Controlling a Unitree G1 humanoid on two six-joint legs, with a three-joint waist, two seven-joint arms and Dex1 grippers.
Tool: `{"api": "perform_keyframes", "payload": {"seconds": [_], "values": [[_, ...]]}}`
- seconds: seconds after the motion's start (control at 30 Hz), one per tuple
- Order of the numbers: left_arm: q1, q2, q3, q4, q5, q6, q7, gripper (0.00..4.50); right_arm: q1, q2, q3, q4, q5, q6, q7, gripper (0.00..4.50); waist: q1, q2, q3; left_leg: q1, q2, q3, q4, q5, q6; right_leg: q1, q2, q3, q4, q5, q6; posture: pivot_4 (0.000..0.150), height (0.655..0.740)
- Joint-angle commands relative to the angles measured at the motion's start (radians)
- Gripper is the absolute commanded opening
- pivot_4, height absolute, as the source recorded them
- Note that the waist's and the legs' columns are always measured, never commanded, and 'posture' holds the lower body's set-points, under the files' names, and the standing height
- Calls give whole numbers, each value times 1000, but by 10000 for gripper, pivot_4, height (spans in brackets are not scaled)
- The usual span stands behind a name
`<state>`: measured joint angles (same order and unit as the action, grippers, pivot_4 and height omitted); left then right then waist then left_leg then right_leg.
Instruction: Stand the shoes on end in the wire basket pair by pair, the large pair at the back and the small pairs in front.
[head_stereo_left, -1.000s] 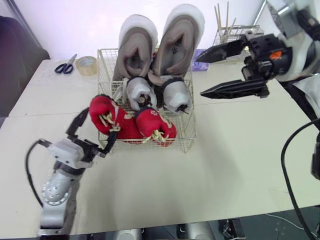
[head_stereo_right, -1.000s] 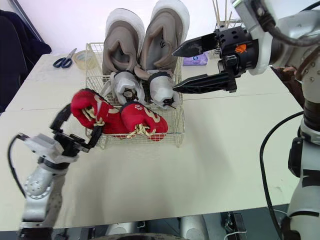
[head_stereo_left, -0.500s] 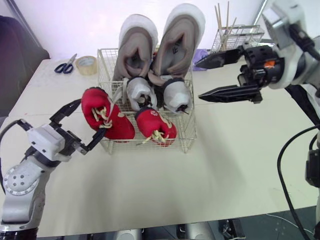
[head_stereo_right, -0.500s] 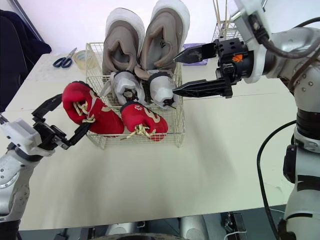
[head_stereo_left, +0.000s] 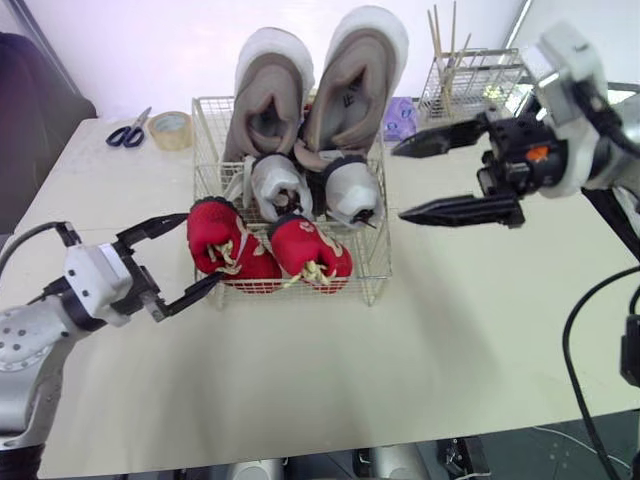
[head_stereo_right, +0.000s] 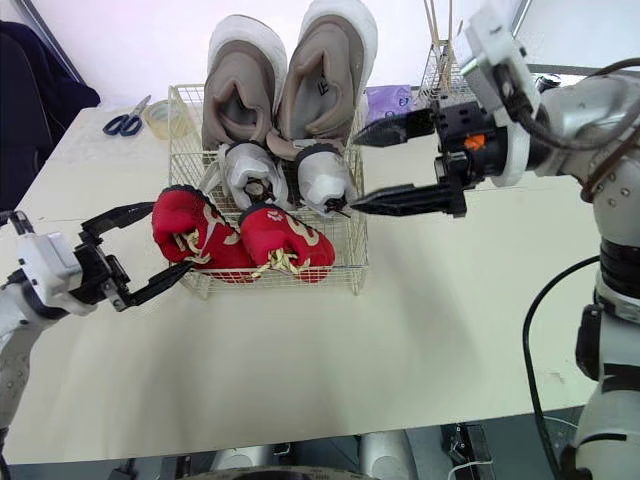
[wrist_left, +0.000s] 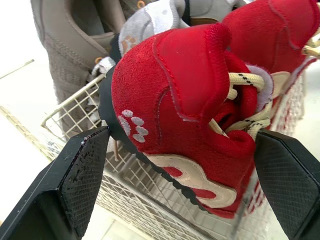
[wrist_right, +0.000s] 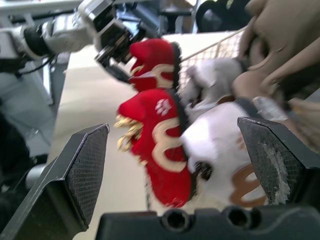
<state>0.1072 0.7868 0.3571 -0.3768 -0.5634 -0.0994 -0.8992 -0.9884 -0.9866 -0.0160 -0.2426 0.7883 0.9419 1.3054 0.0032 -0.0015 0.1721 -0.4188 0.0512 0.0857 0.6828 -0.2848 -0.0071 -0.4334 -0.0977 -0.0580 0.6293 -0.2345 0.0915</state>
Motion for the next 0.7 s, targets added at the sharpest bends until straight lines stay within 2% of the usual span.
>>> {"api": "perform_keyframes", "payload": {"seconds": [0.03, 0.23, 0.47, 0.6, 0.7], "values": [[36, 30, 59, -63, -25, 31, -32, 44717, -2, -40, -14, -55, 8, -7, 20, 45000, -1, 0, 0, 0, 0, 0, 0, 0, 0, 0, 0, 0, 0, 0, 0, 1500, 7400], [43, 54, 107, -64, -37, 56, -74, 44717, 28, -67, 20, -95, -34, -36, 24, 45000, -3, 0, 0, 0, 0, 0, 0, 0, 0, -1, 0, 0, 0, -1, -2, 1500, 7400], [111, 47, 210, -112, -113, 146, -81, 44717, 50, -76, 20, -89, -39, -53, 30, 45000, -14, 0, 0, 0, 0, 0, 0, 0, 0, -1, 0, 0, 0, -1, -1, 1500, 7400], [180, 42, 386, -131, -218, 295, 6, 44717, 79, -83, 4, -87, -35, -39, 13, 45000, -17, -1, 1, 0, 0, 0, 0, 0, 0, -1, 0, 0, 0, -1, -1, 1500, 7400], [227, 52, 552, -104, -353, 456, 86, 44717, 104, -88, -14, -79, -33, -24, -14, 45000, -17, -1, 1, 0, 0, -1, 0, 0, 0, -1, 0, 0, 0, -1, -1, 1500, 7400]]}}
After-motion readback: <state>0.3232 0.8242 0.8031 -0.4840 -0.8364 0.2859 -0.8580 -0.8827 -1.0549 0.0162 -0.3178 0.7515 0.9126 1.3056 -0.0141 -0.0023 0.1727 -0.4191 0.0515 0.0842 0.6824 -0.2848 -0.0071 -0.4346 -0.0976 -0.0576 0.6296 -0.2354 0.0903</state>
